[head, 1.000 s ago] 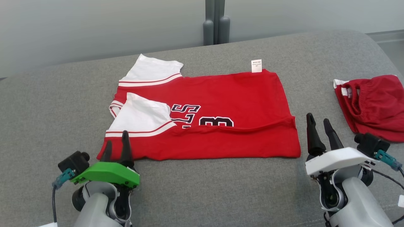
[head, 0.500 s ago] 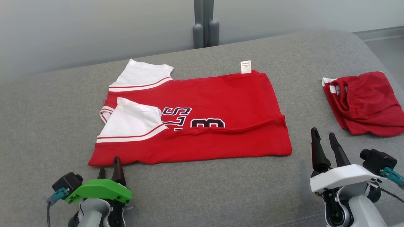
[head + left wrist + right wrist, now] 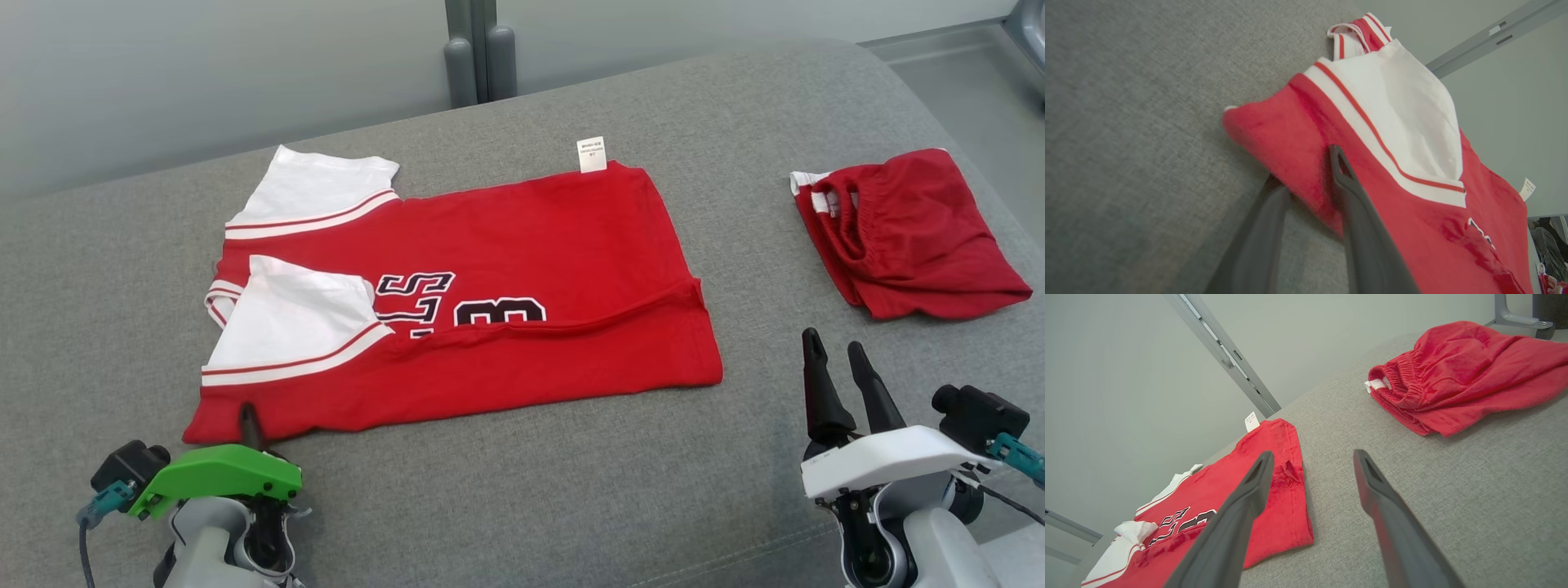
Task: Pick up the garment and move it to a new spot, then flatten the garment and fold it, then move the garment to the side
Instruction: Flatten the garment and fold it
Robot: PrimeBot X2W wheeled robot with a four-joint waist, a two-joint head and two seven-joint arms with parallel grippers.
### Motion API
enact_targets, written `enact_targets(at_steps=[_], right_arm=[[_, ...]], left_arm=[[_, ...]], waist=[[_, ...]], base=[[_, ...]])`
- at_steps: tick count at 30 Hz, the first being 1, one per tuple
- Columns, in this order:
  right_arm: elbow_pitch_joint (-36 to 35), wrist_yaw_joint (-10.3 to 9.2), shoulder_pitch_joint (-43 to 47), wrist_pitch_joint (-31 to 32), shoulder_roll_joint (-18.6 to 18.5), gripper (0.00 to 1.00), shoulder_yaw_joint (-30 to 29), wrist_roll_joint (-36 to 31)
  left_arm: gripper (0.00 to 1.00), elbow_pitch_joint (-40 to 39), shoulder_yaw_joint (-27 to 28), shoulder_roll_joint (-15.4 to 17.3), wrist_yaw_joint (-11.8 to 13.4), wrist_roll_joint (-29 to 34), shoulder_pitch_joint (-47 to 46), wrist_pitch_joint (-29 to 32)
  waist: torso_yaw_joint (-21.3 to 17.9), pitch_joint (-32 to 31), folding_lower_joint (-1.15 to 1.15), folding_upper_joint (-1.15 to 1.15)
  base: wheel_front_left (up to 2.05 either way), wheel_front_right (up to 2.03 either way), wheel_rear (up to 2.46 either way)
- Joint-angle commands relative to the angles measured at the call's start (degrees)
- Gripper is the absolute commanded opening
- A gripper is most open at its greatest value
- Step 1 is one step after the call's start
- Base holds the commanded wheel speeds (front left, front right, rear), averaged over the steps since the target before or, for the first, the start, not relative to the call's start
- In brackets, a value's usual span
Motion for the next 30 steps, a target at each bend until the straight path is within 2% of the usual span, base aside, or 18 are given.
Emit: enact_targets(at_steps=[1, 7, 14, 19, 23, 30], right_arm=[[-0.2, 0.02, 0.6, 0.0, -0.1, 1.0, -0.1, 0.4], [0.1, 0.02, 0.9, -0.3, -0.1, 1.0, 0.0, 0.5], [3.3, 0.02, 1.9, 1.2, -0.1, 1.0, -0.4, 0.9], [9.5, 0.02, 1.5, 3.0, -0.1, 1.0, 0.1, 2.3], [14.5, 0.02, -1.1, 4.0, -0.1, 1.0, 2.0, 3.5], [24.9, 0.02, -7.7, 3.8, -0.1, 1.0, 4.2, 5.3]], left_arm=[[0.0, 0.4, 0.1, 0.3, -0.6, -0.1, -0.5, -0.3], [0.0, -0.4, 0.4, 0.1, -1.7, 1.1, -0.6, -0.6], [0.0, -6.5, 1.3, -0.3, -2.4, 3.8, 2.7, -0.6], [0.0, -12.3, -0.4, -0.7, -2.7, 4.6, 7.9, -0.5], [0.0, -15.6, -3.3, -0.7, -2.6, 2.9, 11.1, -0.5], [0.0, -19.6, -7.6, -0.7, 0.2, 0.9, 13.2, -0.4]], waist=[[0.1, -0.1, 0.0, 0.0], [1.0, -0.6, 0.0, 0.0], [2.9, -1.7, 0.0, 0.0], [4.7, -2.5, 0.0, 0.0], [5.7, -2.7, 0.0, 0.0], [7.4, -2.5, 0.0, 0.0]], base=[[0.0, 0.0, 0.0], [0.0, 0.0, 0.0], [0.0, 0.0, 0.0], [0.0, 0.0, 0.0], [0.0, 0.0, 0.0], [0.0, 0.0, 0.0]])
